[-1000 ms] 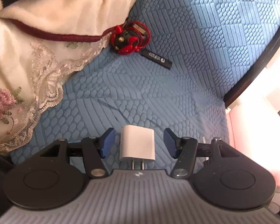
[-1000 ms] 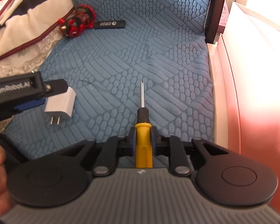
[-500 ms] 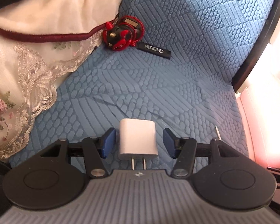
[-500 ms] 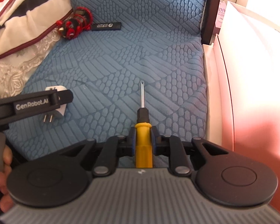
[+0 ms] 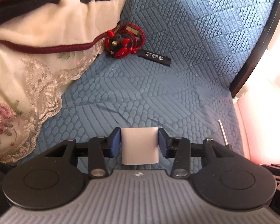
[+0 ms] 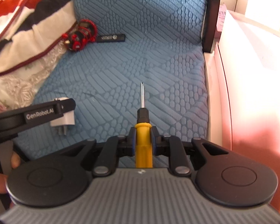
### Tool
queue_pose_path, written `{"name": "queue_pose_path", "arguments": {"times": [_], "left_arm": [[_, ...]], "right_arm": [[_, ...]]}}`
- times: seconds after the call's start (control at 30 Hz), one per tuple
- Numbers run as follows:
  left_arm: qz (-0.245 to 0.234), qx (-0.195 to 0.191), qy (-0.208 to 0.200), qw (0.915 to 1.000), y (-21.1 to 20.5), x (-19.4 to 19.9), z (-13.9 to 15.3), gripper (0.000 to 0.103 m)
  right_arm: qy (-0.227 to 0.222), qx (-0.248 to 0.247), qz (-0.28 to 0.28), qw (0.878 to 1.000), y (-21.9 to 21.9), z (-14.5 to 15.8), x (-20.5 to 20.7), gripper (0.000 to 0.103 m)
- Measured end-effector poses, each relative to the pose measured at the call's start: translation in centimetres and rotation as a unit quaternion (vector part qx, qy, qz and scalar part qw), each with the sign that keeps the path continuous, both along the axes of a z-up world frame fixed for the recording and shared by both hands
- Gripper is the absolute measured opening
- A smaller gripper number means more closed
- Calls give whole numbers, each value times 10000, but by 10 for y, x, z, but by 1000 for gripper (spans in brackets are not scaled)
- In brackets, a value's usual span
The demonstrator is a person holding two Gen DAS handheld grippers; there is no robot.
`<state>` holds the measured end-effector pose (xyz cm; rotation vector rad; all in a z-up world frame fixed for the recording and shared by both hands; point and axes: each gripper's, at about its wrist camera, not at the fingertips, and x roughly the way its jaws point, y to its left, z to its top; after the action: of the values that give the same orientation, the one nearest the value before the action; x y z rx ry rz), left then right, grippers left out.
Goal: Organize rigid objects
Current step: 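Carry the plug charger in the left gripper while the right carries the screwdriver to the box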
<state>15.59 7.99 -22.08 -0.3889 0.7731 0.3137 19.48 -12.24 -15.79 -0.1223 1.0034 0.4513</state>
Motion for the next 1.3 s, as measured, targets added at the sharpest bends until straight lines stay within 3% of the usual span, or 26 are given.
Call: {"name": "queue_pose_path", "arguments": {"times": [0.53,0.93,1.3], "left_arm": [[-89,-214,-400,9989,-12,-17,39,48],[-551,-367,-889,9938,-38,-6,99,48],[-1025,-133,-1204,9873,-67,12,147,48]], "right_arm": [[-490,358,-35,9982,-13,55,-6,19],[-955,615,-122,9935,-30,112,4,19],[-1350,669,-216,9884,-45,150,13,19]]}}
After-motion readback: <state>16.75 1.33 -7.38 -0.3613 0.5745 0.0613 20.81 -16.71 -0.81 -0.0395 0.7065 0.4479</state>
